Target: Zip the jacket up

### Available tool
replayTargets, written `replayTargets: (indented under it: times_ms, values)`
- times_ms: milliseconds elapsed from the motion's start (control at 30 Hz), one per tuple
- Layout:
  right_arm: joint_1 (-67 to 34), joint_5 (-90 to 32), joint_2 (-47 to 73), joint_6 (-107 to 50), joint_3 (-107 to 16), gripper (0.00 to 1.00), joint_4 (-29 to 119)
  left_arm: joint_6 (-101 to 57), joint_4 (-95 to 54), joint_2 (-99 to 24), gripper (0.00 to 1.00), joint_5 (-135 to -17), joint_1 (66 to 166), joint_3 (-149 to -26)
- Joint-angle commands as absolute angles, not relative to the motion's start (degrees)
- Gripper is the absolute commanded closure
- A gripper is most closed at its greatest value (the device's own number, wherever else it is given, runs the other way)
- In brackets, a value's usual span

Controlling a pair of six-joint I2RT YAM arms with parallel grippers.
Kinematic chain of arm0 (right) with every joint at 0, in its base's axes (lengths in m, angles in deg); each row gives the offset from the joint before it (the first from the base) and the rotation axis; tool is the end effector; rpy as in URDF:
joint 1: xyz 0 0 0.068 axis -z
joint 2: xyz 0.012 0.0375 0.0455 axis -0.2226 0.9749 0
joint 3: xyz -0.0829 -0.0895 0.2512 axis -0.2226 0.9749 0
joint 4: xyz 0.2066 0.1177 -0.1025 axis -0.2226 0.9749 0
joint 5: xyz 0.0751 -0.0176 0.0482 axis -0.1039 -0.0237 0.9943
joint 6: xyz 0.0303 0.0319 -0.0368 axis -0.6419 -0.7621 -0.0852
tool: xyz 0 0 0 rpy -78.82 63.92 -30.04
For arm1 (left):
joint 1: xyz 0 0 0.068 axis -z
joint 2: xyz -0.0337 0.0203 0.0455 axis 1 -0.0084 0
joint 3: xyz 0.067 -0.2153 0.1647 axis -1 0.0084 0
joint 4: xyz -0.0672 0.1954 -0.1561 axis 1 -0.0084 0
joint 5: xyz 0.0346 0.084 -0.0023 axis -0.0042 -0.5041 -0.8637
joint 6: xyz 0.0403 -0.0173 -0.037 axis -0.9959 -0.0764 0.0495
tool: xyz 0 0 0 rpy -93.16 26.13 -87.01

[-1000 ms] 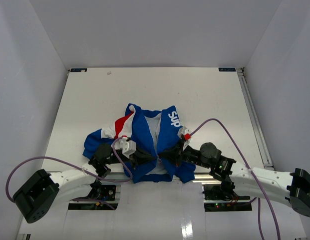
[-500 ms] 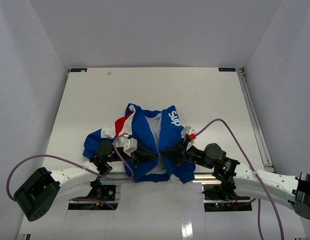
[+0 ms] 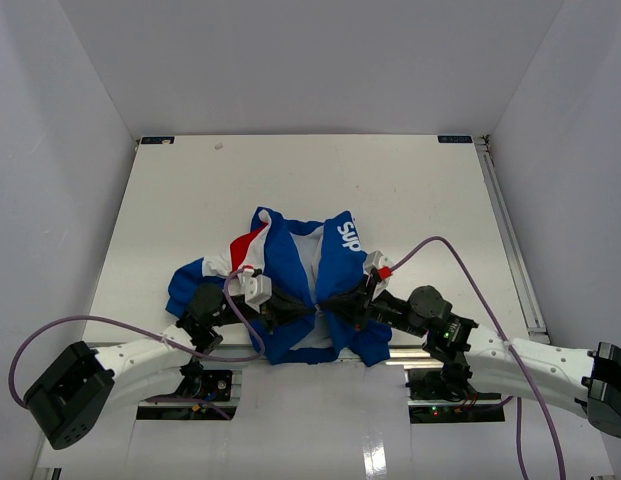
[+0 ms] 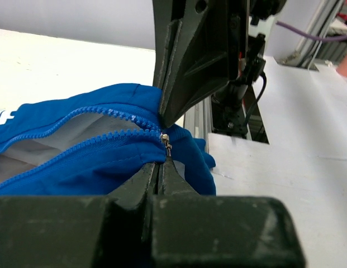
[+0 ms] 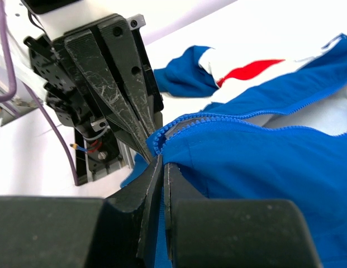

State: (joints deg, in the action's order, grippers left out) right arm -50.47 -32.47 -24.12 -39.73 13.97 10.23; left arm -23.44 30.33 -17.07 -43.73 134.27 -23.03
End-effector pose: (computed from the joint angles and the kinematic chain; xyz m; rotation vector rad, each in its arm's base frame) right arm 0.0787 0.1635 0.2529 -0.6757 1.4338 1.1903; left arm 0.1073 -0.1436 0.2099 1.0412 1.2579 -1.2705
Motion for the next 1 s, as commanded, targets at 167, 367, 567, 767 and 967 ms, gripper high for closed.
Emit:
replayTargets:
  times_ms: [167,367,567,767,967]
  values:
    - [-50.33,-30.62,-22.27,-41.37,13.79,0.92,-4.04,-18.42,31.77,-9.65,0.77,-50.24,134.57,-19.6]
    - [-50.3,-30.02,-21.06,-42.04,13.74,0.92,-4.95,-17.51,33.23,-9.17,0.77,-49.34,134.6,-19.47]
    - [-50.29,-29.89,-20.0,-42.27,13.96,0.92,-5.21,-15.72,36.93,-9.56,0.73,-48.99,134.52,-18.63]
    - [-50.28,-30.2,-19.87,-42.04,14.24,0.92,-4.61,-14.4,38.29,-9.03,0.7,-49.32,134.55,-18.6]
    - [-50.25,-30.2,-19.92,-41.99,14.29,0.92,-4.33,-13.82,38.75,-8.85,0.69,-49.41,134.6,-18.87]
